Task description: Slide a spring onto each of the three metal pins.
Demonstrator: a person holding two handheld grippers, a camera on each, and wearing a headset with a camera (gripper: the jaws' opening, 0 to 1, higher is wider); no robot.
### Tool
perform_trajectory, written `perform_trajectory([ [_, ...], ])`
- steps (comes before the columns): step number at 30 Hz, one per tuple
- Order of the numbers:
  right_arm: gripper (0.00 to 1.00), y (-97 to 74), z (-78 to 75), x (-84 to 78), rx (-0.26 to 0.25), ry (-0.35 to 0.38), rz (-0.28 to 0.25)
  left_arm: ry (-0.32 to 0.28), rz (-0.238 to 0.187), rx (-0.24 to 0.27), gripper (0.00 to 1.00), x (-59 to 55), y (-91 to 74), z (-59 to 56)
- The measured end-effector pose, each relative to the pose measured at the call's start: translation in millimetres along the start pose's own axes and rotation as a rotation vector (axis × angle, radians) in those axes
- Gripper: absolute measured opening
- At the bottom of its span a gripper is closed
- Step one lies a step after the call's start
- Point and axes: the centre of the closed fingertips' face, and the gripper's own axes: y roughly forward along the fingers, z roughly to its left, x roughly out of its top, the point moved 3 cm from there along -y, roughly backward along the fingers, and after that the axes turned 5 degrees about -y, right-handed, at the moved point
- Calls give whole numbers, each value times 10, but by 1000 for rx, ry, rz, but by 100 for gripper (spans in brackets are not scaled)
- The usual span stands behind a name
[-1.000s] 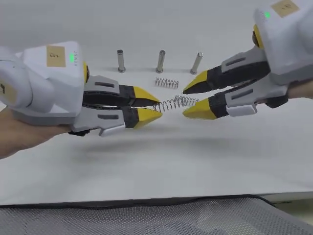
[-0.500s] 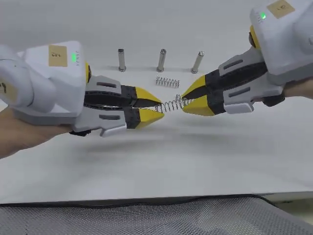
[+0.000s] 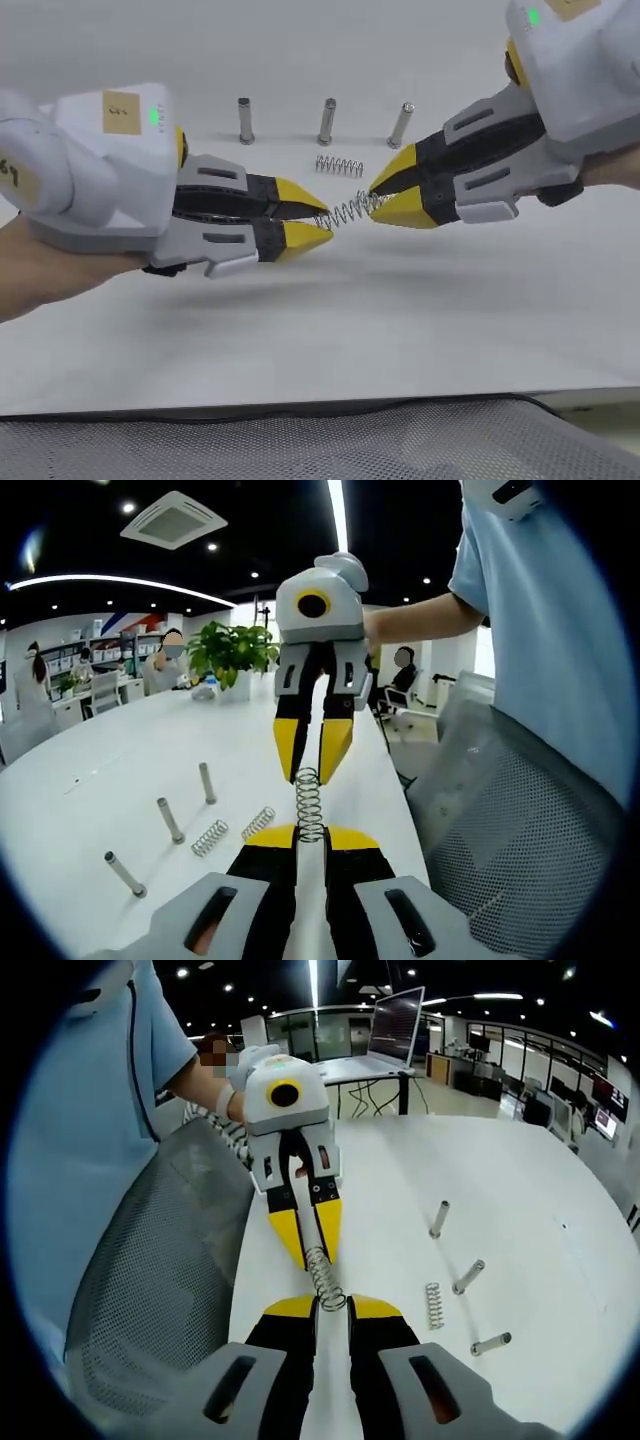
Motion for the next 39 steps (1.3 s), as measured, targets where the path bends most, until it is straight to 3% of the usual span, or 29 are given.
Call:
perform_trajectory([
  [17,9,-13,-28,264,2,-92,-6,-3,-6,1,2,11,30,15],
  [39,9,-1,22,285,8,-122,14,8,-6,-1,2,5,54,13],
])
